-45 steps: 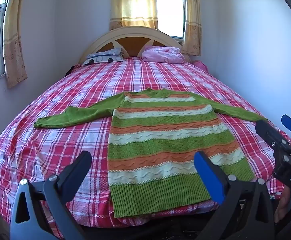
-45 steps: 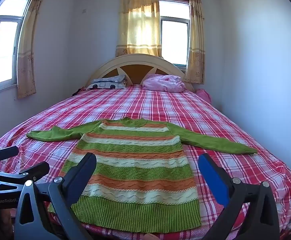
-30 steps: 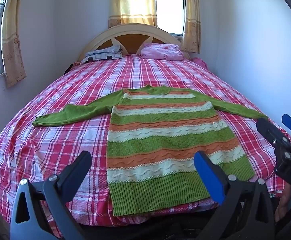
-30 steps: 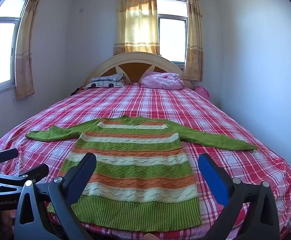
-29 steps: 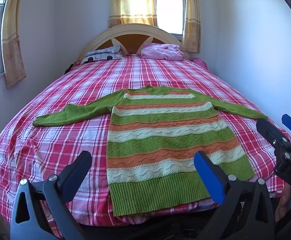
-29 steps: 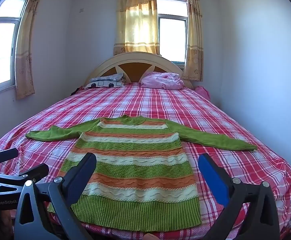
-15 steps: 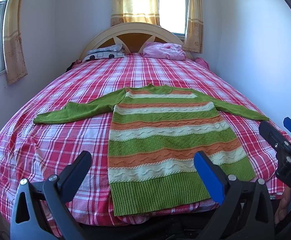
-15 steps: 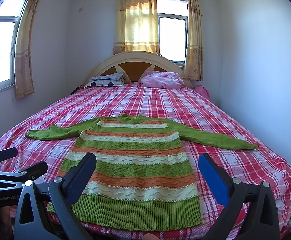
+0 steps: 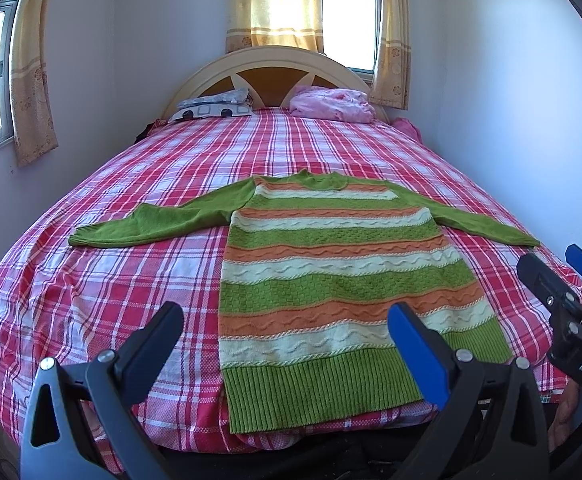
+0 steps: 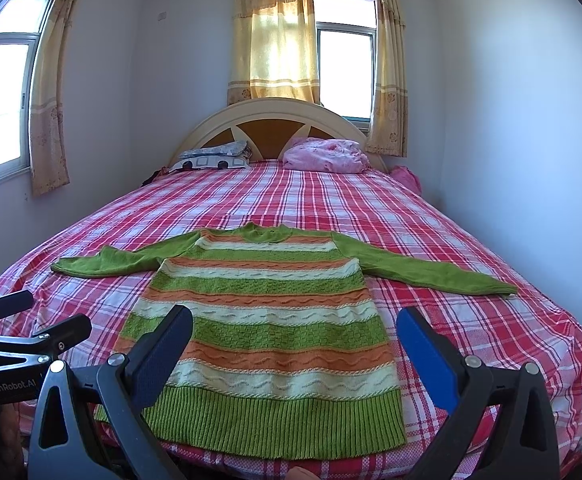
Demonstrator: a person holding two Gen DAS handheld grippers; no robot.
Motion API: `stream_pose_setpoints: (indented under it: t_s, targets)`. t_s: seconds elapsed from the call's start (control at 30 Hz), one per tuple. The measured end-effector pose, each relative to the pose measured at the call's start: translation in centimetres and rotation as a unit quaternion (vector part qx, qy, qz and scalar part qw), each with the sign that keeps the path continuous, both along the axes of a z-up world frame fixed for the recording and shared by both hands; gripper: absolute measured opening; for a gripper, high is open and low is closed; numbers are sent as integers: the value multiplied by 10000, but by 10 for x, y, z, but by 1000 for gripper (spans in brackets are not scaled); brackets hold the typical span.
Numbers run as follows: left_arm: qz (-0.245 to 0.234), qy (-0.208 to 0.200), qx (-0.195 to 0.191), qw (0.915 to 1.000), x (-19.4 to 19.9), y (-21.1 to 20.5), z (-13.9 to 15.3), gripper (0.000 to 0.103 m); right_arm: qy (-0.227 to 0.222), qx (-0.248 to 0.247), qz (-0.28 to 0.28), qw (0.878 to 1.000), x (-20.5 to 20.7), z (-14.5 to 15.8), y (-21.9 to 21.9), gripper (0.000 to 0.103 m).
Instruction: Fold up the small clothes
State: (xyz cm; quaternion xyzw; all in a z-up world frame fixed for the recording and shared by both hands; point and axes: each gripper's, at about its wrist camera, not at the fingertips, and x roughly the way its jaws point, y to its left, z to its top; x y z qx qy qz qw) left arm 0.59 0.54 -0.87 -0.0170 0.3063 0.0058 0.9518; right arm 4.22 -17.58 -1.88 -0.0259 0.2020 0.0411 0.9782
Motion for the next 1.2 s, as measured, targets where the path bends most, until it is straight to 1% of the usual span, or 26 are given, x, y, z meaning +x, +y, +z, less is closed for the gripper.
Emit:
stream_pose_setpoints:
  t_s: [0.57, 1.2]
  targets:
    - [56, -2, -33, 10000, 2, 6, -1, 103, 131, 37, 13, 9999, 4, -3, 2, 102]
    - [92, -18, -43, 9999, 2, 7, 1, 103, 157, 66, 27, 9999, 4, -4, 3, 102]
